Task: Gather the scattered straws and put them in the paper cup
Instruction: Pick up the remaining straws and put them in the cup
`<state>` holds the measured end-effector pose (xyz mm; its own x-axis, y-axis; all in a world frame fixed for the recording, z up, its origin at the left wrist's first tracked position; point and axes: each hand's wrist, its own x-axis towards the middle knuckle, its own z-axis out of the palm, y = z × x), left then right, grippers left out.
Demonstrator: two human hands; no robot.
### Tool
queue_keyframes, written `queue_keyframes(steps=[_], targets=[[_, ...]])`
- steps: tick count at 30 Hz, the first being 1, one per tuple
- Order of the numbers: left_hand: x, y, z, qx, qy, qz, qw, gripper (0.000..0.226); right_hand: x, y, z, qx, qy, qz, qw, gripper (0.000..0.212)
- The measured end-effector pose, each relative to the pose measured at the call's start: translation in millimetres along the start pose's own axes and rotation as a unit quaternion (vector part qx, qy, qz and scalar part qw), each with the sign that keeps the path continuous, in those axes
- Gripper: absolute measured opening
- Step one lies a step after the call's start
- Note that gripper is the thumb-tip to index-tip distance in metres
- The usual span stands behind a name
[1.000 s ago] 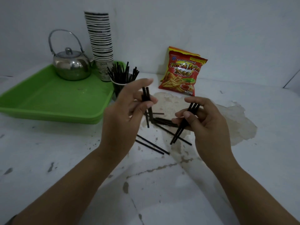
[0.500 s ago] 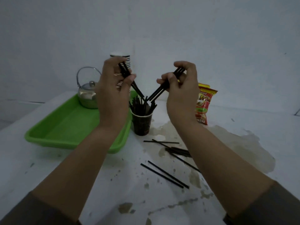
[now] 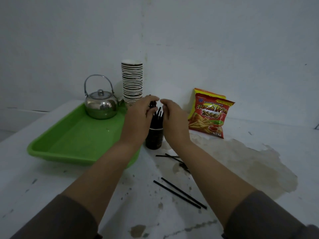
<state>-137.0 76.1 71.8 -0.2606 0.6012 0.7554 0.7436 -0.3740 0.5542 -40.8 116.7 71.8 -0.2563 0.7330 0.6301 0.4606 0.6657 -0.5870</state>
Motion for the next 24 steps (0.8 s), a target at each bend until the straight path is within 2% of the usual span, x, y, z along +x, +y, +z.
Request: queue_keyframes(steps=[3, 5, 10, 13, 16, 20, 24], targets=[[-7.4, -4.3, 1.3, 0.061, -0.017, 0.023, 0.998, 0.016, -4.5, 5.4, 0.5, -0.067, -0.082, -0.018, 0.994, 0.036], [-10.5, -6.2, 0.2, 0.112, -0.022, 0.041, 0.993, 0.015, -6.2, 10.6, -1.2, -0.077, -0.107, -0.013, 0.991, 0.037], [-13.6, -6.9, -3.4, 0.190, -0.042, 0.085, 0.977, 0.029, -13.2, 14.8, -17.1, -0.017, -0.077, 0.017, 0.997, 0.036], [-17.4, -1.0, -6.8, 0.187, -0.061, 0.071, 0.978, 0.048, -23.3, 13.8, -35.1, 0.014, -0.057, 0.035, 0.998, 0.033], [-21.7, 10.6, -11.5, 0.169, -0.048, 0.049, 0.983, 0.053, -43.1, 17.0, -56.7, 0.035, -0.045, 0.060, 0.997, 0.029], [-42.9, 38.3, -10.8, 0.150, -0.010, 0.101, 0.984, 0.034, -78.1, 29.4, -82.9, 0.008, -0.047, 0.088, 0.995, 0.022], [-67.9, 50.8, 5.7, 0.104, -0.091, 0.150, 0.979, 0.023, -109.4, 48.9, -99.3, -0.055, -0.088, 0.099, 0.990, 0.019]])
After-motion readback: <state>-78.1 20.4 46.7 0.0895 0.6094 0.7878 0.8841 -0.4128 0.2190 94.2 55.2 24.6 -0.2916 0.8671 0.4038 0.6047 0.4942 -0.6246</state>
